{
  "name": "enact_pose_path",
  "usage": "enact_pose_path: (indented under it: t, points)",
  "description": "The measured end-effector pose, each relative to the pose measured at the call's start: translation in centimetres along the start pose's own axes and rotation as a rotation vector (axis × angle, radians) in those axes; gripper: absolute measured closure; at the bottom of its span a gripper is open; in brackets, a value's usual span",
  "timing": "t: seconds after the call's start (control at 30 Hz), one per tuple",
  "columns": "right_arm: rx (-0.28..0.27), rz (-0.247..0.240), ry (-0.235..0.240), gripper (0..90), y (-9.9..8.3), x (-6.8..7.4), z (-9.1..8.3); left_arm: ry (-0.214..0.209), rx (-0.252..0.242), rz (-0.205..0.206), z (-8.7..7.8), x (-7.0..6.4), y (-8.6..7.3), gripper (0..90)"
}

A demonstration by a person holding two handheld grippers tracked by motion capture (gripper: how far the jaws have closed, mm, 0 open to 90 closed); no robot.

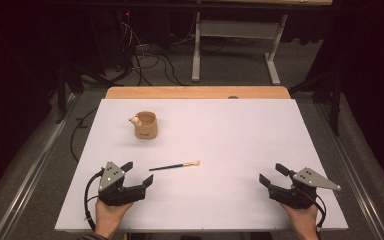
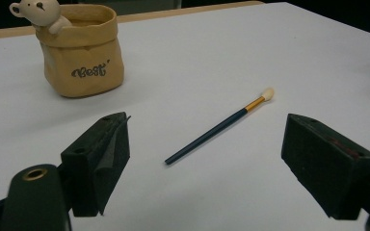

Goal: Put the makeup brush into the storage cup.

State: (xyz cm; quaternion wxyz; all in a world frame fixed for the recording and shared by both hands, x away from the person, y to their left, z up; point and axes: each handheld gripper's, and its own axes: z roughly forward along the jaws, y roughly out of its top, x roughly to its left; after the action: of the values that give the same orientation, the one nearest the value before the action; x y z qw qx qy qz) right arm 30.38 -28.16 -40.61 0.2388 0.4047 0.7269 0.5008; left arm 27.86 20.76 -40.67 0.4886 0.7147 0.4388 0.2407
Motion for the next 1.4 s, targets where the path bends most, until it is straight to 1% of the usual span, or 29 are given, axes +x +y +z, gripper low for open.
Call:
enact_pose_path:
  t: [0.47,0.57,0.7,0.93,1.07,1.3,1.4]
  points:
    - [-0.002,0.002,0.004,29.1,0.04,-0.05,-0.06,-0.004,0.003,0.0,-0.17,-0.05,-0.03,19.0]
    - [-0.004,0.003,0.003,29.0,0.04,-0.14,-0.15,-0.002,0.003,-0.003,-0.25,-0.04,-0.06,19.0]
    - [-0.009,0.006,0.003,29.0,0.06,-0.09,-0.22,-0.006,0.017,-0.016,-0.32,-0.08,-0.24,18.7]
    - [-0.009,-0.007,0.021,29.0,0.04,0.05,-0.25,-0.01,0.025,-0.012,-0.22,-0.32,-0.16,18.2]
    - [-0.01,0.001,0.03,29.0,0.06,0.04,-0.22,-0.009,0.036,-0.023,-0.13,-0.46,-0.21,17.7]
    - [-0.009,-0.016,0.04,29.0,0.11,0.39,-0.18,-0.009,0.035,-0.013,-0.22,-0.83,0.12,17.4]
    - [-0.008,-0.01,0.045,29.0,0.11,0.36,-0.14,-0.014,0.04,-0.003,-0.1,-0.95,0.32,17.3]
